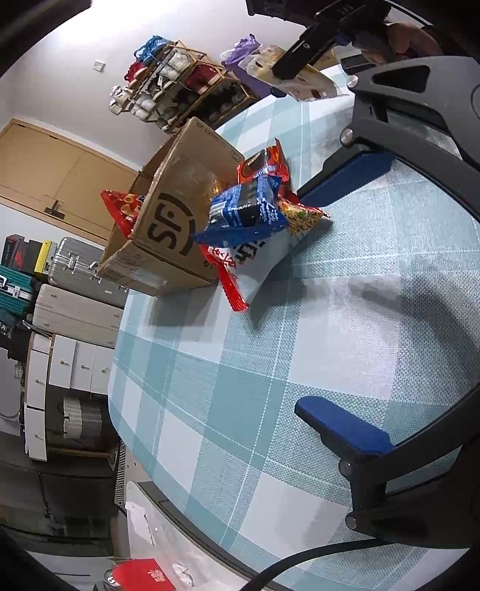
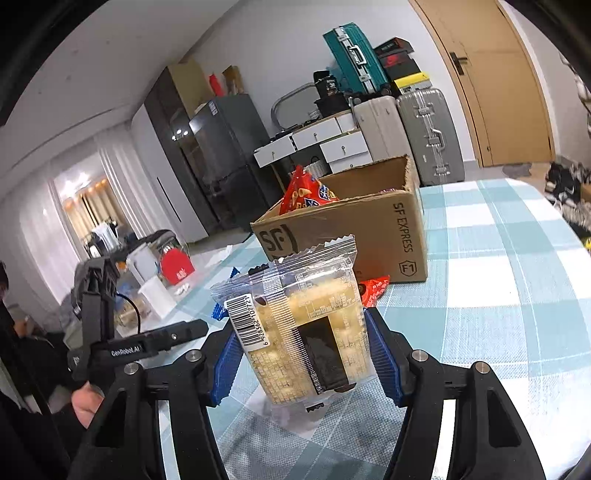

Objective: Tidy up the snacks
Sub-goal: 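Close the right gripper on the clear cracker pack and lift it, then close the left gripper on the blue Oreo pack while the right holds the cracker pack, then lift the blue Oreo pack and cracker pack toward the box with both grippers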

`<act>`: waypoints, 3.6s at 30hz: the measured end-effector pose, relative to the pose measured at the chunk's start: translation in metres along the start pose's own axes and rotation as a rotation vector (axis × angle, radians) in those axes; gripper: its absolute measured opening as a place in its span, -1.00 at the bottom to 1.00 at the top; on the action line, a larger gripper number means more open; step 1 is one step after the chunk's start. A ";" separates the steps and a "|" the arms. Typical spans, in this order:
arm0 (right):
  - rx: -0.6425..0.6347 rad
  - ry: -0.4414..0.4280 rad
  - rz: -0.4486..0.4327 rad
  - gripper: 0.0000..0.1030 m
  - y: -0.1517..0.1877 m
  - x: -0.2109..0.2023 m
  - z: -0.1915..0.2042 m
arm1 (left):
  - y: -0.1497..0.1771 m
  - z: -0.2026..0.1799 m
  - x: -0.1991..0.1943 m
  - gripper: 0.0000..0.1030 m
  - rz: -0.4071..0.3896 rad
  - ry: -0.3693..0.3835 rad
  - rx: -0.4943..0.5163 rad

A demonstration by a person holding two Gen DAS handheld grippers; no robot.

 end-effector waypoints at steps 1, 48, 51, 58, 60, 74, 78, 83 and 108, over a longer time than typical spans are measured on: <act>0.008 -0.002 0.002 0.24 0.000 0.000 -0.002 | 0.000 0.000 0.001 0.97 0.003 -0.004 0.001; 0.090 -0.060 -0.030 0.14 -0.003 -0.005 -0.009 | -0.038 -0.071 0.069 0.10 0.167 -0.017 0.032; 0.091 -0.061 -0.030 0.14 -0.003 -0.006 -0.008 | -0.039 -0.070 0.064 -0.01 0.166 -0.018 0.036; 0.092 -0.061 -0.032 0.14 -0.003 -0.006 -0.009 | -0.039 -0.066 0.049 -0.16 0.138 -0.013 0.055; 0.093 -0.060 -0.033 0.14 -0.003 -0.007 -0.009 | -0.039 -0.063 0.044 -0.18 0.138 -0.008 0.049; 0.072 -0.037 -0.041 0.14 -0.005 -0.010 -0.006 | -0.033 -0.045 -0.010 -0.19 0.103 0.011 0.070; 0.101 -0.043 -0.048 0.14 -0.007 -0.016 -0.003 | -0.030 -0.044 -0.031 -0.19 0.093 0.037 0.089; 0.115 -0.060 -0.046 0.14 -0.016 -0.021 0.005 | -0.032 -0.041 -0.049 -0.19 0.085 0.055 0.096; 0.087 -0.086 -0.106 0.14 -0.169 -0.069 0.026 | -0.118 -0.084 -0.110 -0.19 0.081 0.075 0.171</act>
Point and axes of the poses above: each gripper's, at about its wrist camera, not at the fingertips, and x roughly the way its jaws point, z to its left, y to its underside, the point moved 6 cm from there along x, roughly the way its jaws point, and after that the axes turned 12 degrees about -x, right-handed, at the moved point
